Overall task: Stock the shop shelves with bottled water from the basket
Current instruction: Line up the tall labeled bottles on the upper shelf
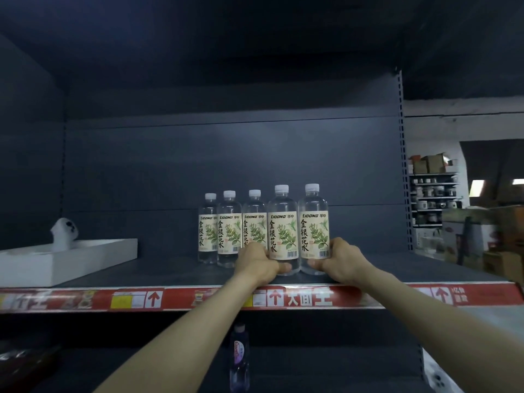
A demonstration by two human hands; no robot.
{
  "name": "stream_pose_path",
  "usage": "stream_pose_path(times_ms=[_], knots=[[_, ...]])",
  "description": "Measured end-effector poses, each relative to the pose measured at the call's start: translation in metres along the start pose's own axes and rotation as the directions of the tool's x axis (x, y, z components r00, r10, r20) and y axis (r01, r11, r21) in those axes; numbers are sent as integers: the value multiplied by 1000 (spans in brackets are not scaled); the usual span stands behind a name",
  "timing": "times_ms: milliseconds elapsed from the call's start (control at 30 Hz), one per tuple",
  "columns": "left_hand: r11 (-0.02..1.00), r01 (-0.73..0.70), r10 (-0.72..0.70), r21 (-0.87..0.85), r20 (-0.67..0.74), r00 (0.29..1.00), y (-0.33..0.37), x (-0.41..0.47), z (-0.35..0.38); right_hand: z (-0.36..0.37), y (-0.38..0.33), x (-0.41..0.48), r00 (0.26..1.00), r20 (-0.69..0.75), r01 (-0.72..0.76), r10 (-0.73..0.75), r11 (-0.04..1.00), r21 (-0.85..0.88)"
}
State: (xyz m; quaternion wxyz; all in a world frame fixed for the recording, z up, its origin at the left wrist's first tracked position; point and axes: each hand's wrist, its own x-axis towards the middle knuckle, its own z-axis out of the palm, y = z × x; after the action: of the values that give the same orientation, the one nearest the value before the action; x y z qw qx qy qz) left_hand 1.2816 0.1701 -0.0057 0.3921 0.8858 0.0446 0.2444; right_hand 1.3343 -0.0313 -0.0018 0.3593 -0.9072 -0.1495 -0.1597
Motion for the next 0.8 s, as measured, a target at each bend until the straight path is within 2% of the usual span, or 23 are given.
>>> stream_pose_path(times_ms=[167,300,600,800], knots=[[991,57,-44,122,-107,993,3,10,14,5,7,18,1000,0,-20,20,999,-50],[974,95,-68,204,-135,989,7,20,16,9,7,27,999,5,-39,39,995,-88],[843,50,-23,535,-57,998,12,27,27,18,10,43,992,56,-107,117,982,-157],[820,29,11,572,-67,998,9,26,31,22,11,48,979,95,-152,178,960,-233]])
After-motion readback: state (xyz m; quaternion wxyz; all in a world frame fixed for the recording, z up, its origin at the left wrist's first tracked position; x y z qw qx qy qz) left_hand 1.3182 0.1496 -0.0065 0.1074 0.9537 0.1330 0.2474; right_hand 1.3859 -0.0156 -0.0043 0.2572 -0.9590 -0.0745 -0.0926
